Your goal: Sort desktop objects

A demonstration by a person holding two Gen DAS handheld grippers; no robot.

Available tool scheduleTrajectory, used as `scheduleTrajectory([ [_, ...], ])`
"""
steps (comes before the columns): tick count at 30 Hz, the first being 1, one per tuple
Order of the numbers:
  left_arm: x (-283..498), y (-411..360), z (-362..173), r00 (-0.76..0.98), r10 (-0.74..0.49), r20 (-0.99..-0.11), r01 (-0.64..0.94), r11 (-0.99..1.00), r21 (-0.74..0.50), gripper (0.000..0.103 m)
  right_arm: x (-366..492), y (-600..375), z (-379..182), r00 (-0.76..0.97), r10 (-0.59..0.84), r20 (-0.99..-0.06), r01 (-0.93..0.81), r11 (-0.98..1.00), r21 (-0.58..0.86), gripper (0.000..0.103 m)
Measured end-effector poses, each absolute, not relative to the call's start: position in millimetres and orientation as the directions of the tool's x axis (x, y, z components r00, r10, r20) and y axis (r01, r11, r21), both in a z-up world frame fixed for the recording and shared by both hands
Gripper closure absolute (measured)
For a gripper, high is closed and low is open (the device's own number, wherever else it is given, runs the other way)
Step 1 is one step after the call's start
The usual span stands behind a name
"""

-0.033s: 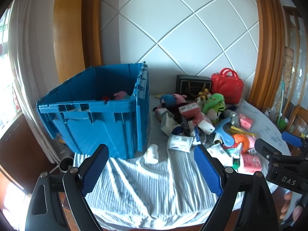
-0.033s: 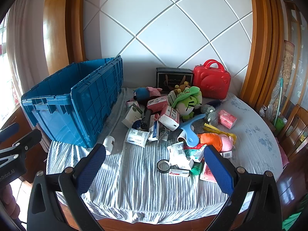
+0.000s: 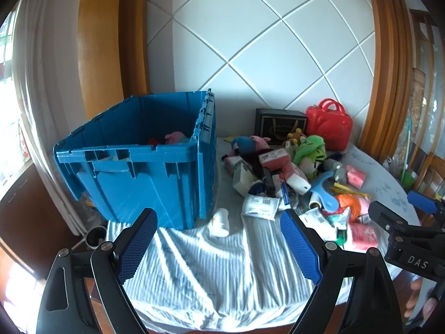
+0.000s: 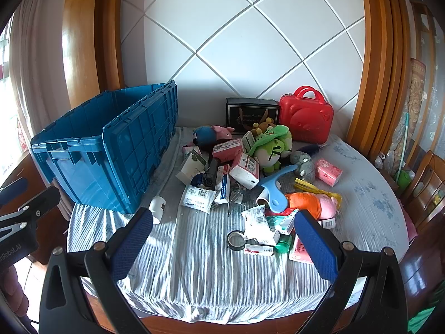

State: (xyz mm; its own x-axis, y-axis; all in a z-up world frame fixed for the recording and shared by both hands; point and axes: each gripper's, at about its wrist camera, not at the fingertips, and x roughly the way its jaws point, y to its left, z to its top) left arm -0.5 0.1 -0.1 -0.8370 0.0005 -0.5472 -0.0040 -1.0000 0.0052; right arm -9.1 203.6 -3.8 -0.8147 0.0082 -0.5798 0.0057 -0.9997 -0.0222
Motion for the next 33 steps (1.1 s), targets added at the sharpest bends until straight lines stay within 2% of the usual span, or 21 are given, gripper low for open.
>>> scheduleTrajectory([
  [33,-16,-11,-6,-0.826,-0.018,-0.564,0.012,-1.000,0.015,0.012,-15,201,-12,-0.809,0.014,-0.588,-0.001,-1.000,-0.023,0.000],
])
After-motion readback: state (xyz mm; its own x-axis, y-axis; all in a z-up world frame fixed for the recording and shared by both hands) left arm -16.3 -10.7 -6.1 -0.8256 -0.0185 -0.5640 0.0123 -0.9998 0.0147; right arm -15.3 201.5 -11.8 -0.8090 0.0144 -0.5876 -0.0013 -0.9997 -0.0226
